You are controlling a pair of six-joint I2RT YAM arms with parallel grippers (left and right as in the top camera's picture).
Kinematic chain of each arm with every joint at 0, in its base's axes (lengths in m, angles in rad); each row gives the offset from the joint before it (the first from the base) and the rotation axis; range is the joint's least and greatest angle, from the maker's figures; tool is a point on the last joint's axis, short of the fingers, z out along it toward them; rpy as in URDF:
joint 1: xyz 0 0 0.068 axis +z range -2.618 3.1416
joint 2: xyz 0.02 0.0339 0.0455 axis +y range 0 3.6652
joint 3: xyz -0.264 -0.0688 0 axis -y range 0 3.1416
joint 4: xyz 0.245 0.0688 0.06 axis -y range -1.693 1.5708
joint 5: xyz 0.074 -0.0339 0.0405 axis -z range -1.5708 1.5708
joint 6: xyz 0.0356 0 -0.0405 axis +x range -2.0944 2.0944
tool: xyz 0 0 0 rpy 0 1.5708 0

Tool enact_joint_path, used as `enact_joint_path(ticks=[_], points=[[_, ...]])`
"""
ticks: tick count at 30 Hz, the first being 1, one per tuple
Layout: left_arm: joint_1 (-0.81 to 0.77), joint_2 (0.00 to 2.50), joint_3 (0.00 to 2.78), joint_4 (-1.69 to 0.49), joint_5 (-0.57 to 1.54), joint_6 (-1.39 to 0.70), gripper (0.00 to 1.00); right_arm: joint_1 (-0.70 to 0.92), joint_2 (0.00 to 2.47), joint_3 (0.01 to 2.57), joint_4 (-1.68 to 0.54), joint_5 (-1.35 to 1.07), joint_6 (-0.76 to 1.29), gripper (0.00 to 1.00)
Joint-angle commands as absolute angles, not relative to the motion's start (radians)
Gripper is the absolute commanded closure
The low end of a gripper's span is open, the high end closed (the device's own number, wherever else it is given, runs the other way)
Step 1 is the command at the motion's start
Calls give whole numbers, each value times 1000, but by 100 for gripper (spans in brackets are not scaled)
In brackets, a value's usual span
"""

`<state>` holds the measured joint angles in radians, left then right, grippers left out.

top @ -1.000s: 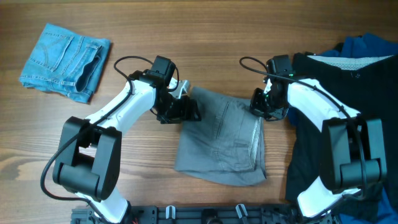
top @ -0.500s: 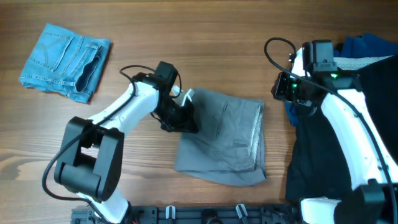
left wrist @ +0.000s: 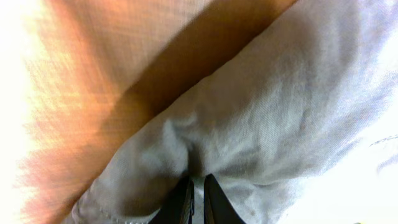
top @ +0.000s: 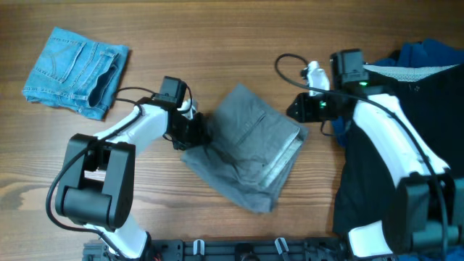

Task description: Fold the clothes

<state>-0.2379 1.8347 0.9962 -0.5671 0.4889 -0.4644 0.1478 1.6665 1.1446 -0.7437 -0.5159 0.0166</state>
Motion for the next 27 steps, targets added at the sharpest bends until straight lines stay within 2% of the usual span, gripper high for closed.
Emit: enact_joint_path(ticks=[1, 6, 11, 13, 17, 22, 25, 26, 27], points=[[-224, 1859, 1099, -537, 299, -366, 91, 205, 1752, 1135, -719, -427, 118, 88], [-179, 1859, 1422, -627, 249, -290, 91, 219, 1905, 1132, -780, -450, 131, 93], [-173, 1854, 1641, -920, 254, -291, 69, 221, 2006, 1105, -810, -419, 171, 92], [-181, 1844, 1645, -1026, 274, -291, 65, 220, 2021, 1105, -788, -364, 231, 93], [-231, 1845, 1615, -1232, 280, -292, 50, 200, 2022, 1109, -632, -157, 403, 96], [-327, 1846, 1470, -1225, 326, -318, 40, 126, 2022, 1175, -533, -181, 444, 96], [-386, 1846, 1328, -1100, 373, -415, 41, 116, 2016, 1199, -529, -279, 388, 94], [-406, 1846, 1264, -1026, 406, -480, 54, 116, 2000, 1201, -533, -302, 366, 93], [-418, 1846, 1215, -964, 443, -523, 62, 116, 1980, 1201, -543, -300, 358, 93]])
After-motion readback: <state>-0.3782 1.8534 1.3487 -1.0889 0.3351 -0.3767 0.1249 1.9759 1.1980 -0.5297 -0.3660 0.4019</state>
